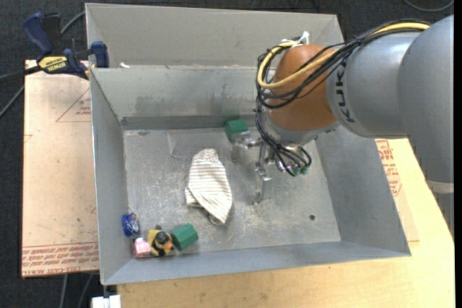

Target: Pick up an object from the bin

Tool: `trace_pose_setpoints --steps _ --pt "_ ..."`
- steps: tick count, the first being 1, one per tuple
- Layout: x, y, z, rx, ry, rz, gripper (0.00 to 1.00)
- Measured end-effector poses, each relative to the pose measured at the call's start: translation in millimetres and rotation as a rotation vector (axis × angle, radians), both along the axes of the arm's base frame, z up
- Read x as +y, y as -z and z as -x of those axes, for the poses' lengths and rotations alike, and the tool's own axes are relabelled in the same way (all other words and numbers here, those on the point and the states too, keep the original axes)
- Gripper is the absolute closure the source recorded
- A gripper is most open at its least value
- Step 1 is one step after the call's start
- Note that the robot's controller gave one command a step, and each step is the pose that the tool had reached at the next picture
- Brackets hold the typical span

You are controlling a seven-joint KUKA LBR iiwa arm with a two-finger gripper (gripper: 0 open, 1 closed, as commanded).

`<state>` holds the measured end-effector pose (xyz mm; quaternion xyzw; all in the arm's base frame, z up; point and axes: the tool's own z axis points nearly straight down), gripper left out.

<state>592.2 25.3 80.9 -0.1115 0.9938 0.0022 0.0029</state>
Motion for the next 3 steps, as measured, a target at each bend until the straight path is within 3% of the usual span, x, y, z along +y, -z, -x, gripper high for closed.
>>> trace_pose_setpoints --steps 1,2,3 --pt "1.3 8.5 53.7 0.002 -0.034 0.000 0.00" --pt "93.0 10.3 16.2 -0.004 -0.076 -0.002 0.00" --pt "103.0 -5.1 24.5 -0.002 -0.108 -0.001 1.00"
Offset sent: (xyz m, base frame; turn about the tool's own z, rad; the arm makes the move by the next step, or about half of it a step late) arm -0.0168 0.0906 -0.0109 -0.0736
